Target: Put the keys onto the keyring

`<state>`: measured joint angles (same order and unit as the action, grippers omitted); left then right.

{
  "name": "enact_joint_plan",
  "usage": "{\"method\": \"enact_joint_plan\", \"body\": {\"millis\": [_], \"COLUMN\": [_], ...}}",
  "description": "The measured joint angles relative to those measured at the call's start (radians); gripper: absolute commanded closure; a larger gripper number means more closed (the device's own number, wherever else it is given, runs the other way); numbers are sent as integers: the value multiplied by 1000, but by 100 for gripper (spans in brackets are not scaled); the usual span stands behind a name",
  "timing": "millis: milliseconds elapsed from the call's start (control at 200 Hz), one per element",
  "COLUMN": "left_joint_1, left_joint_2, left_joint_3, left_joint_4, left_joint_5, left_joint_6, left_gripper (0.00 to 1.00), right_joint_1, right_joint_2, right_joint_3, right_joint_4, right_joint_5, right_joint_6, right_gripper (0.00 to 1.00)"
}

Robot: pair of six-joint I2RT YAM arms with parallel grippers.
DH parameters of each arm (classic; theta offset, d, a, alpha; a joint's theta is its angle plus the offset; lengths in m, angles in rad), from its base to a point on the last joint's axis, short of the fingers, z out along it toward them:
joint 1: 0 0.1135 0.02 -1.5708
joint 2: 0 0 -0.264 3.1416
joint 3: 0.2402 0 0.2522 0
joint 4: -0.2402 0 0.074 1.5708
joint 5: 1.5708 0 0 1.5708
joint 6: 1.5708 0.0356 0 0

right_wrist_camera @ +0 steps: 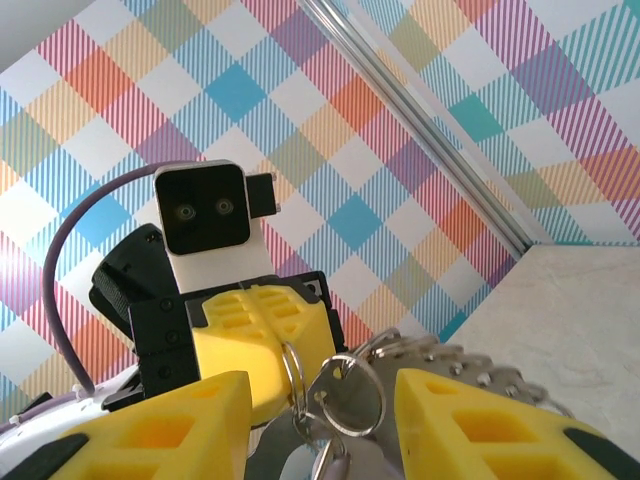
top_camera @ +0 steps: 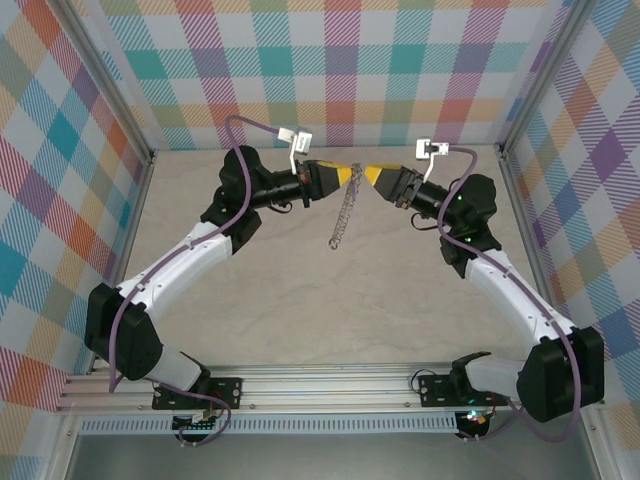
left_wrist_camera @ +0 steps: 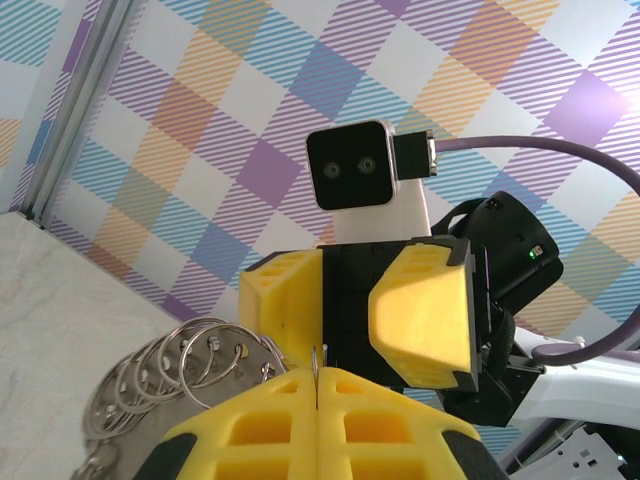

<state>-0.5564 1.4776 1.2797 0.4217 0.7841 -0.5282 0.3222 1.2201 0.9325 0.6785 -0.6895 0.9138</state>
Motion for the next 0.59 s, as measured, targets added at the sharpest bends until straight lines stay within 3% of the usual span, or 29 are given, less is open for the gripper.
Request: {"method": "enact_joint_plan", "body": {"millis": [595], "left_joint_1": [-5], "left_joint_2": [0], "left_joint_3": [0], "left_joint_4": [0], "left_joint_5": [-1], "left_joint_6": [0], "left_gripper": [100], "right_joint_1": [56], "right_joint_2": [30], "right_joint_3": [5], "right_joint_4": [46], "right_joint_5": [-10], "right_joint_6": [18], "right_gripper": [74]}}
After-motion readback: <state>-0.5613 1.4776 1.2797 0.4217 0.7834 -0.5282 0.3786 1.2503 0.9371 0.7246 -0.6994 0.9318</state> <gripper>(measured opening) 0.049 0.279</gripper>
